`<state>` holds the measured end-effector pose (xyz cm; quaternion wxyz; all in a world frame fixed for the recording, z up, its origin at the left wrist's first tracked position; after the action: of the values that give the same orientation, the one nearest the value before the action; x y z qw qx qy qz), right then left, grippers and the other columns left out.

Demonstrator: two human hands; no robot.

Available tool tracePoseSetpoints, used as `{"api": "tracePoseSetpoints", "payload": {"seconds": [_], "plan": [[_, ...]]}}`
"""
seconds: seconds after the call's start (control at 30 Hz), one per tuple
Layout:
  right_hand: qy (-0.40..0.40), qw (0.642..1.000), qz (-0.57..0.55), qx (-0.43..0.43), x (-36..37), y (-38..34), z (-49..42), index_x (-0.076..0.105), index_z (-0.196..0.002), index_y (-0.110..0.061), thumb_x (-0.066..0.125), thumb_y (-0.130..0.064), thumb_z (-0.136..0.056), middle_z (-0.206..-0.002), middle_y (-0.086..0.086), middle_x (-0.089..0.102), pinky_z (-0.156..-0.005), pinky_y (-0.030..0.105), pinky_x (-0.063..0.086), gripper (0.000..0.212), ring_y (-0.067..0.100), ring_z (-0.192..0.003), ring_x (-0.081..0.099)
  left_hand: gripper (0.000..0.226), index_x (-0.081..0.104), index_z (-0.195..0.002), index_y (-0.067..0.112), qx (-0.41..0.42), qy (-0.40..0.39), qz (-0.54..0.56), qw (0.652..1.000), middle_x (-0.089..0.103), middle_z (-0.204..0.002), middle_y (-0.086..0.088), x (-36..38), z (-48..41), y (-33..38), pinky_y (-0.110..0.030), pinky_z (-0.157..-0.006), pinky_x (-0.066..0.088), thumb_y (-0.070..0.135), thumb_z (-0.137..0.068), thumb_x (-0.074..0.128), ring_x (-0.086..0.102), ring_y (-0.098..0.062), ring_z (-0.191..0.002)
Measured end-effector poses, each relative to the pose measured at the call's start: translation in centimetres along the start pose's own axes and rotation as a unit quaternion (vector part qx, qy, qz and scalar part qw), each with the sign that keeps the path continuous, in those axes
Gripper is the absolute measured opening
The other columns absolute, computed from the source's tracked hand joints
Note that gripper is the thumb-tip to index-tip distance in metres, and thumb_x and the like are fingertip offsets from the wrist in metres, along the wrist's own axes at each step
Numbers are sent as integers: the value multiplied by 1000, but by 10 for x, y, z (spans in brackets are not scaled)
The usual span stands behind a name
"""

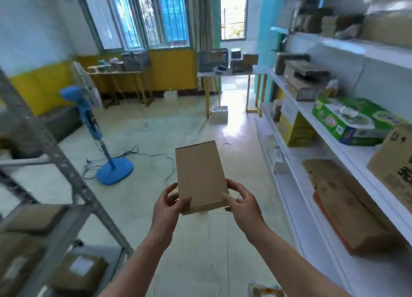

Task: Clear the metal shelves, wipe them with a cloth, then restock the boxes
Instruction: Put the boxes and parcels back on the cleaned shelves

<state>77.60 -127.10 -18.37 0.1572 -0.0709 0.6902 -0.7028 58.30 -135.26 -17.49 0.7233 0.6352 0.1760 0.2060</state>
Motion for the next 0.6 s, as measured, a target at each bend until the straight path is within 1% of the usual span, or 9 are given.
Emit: {"api": "tracePoseSetpoints", "payload": {"seconds": [0.1,0.17,0.27,0.33,0.37,0.43,0.5,0.53,0.6], "plan": [[-66,997,4,-35,44,-33,6,63,-124,-48,65,-20,-94,-116,-26,69,-89,45,59,42,14,-93,72,55,52,-138,25,28,49,-6,998,69,-120,-6,-53,22,26,-26,-73,57,8,-90,72,70,-22,-104],[-117,991,24,-56,80,-49,11,60,-126,-51,70,-21,-91,-112,-25,71,-91,45,58,48,11,-93,72,55,52,-137,30,46,90,-16,995,68,-120,-1,-93,36,39,-28,-73,59,11,-90,73,72,-18,-99],[-208,970,85,-97,140,-66,27,47,-134,-61,80,-33,-82,-110,-21,73,-87,29,55,67,1,-94,70,57,54,-133,37,71,169,-42,982,68,-123,-2,-157,60,47,-40,-86,60,25,-83,80,72,-16,-97],[-252,957,93,-108,176,-69,33,42,-139,-57,81,-25,-82,-115,-18,71,-76,14,51,76,-3,-92,69,57,55,-137,29,72,217,-63,971,69,-122,-4,-192,74,49,-40,-88,60,21,-86,79,71,-16,-97],[-273,951,92,-115,192,-72,37,42,-140,-54,80,-20,-83,-120,-15,69,-73,12,51,77,-4,-93,68,57,54,-141,24,69,237,-76,966,69,-120,-1,-205,81,51,-36,-87,59,18,-89,76,70,-15,-97],[-313,935,85,-142,241,-87,38,42,-141,-52,80,-17,-83,-126,-14,66,-75,15,53,78,-2,-98,67,55,50,-145,23,78,272,-105,953,67,-116,8,-242,94,66,-24,-80,58,20,-94,70,67,-8,-97],[-333,925,75,-170,289,-110,32,42,-145,-46,81,-19,-84,-129,-15,64,-78,22,57,78,2,-103,67,54,44,-145,30,93,292,-149,940,62,-116,16,-277,102,87,-14,-73,52,27,-97,66,63,2,-96],[-336,921,73,-185,309,-123,28,42,-147,-44,81,-20,-85,-130,-16,63,-79,25,58,77,4,-105,66,57,40,-149,32,103,295,-173,934,58,-121,20,-292,103,99,-11,-73,49,30,-97,65,60,8,-97],[-348,911,64,-211,346,-154,18,40,-150,-40,79,-20,-87,-127,-16,61,-86,29,59,77,7,-107,65,64,33,-153,33,133,298,-227,917,47,-132,25,-325,99,124,-9,-83,43,35,-97,64,50,18,-103]]}}
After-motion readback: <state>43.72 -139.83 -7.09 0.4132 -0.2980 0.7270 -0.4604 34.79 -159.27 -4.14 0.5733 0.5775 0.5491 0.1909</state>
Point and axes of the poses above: each hand's wrist, its own z-axis away from the middle knuckle, its own x-axis out of the palm, y = z × x, the point moved 1 cm from there along -z, towards the middle knuckle
